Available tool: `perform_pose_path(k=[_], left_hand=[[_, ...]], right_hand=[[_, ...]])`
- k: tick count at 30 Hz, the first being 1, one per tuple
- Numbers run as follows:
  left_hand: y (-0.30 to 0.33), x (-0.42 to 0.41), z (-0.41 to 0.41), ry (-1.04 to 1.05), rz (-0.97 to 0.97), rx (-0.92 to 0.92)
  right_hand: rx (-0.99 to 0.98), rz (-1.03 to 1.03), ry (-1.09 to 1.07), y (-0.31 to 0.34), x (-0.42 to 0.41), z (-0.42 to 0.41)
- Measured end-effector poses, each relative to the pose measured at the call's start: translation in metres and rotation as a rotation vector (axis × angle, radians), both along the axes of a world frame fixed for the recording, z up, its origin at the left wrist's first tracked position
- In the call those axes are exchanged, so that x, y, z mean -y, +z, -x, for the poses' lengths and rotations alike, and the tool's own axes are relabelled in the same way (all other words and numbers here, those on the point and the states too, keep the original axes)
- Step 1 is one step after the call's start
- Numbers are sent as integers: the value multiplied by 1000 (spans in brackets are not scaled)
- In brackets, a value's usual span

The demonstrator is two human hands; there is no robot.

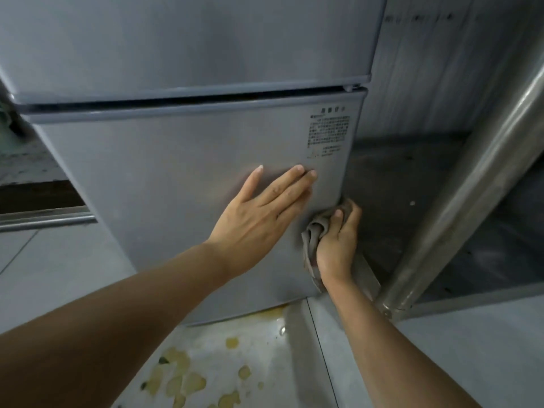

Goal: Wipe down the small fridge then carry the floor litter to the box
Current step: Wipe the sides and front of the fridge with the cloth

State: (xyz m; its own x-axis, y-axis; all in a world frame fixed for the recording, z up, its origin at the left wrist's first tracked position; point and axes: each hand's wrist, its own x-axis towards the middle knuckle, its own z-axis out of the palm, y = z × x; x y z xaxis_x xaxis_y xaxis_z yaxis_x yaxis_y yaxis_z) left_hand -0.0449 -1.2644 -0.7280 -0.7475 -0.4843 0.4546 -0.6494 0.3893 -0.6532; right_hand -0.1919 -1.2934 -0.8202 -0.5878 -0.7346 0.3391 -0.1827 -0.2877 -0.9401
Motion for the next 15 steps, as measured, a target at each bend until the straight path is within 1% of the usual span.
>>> perform_pose_path(k=[3,9,15], left_hand=[[-24,1,-3,-29,-20,61],[-67,-1,-13,-18,-83,152],[-95,-6,-18,-3,-174,230]], right_hand=[[26,-69,50,-29,-5,1],[65,-256,136,-74,-18,4],[-19,-520,180,-108,-29,12]])
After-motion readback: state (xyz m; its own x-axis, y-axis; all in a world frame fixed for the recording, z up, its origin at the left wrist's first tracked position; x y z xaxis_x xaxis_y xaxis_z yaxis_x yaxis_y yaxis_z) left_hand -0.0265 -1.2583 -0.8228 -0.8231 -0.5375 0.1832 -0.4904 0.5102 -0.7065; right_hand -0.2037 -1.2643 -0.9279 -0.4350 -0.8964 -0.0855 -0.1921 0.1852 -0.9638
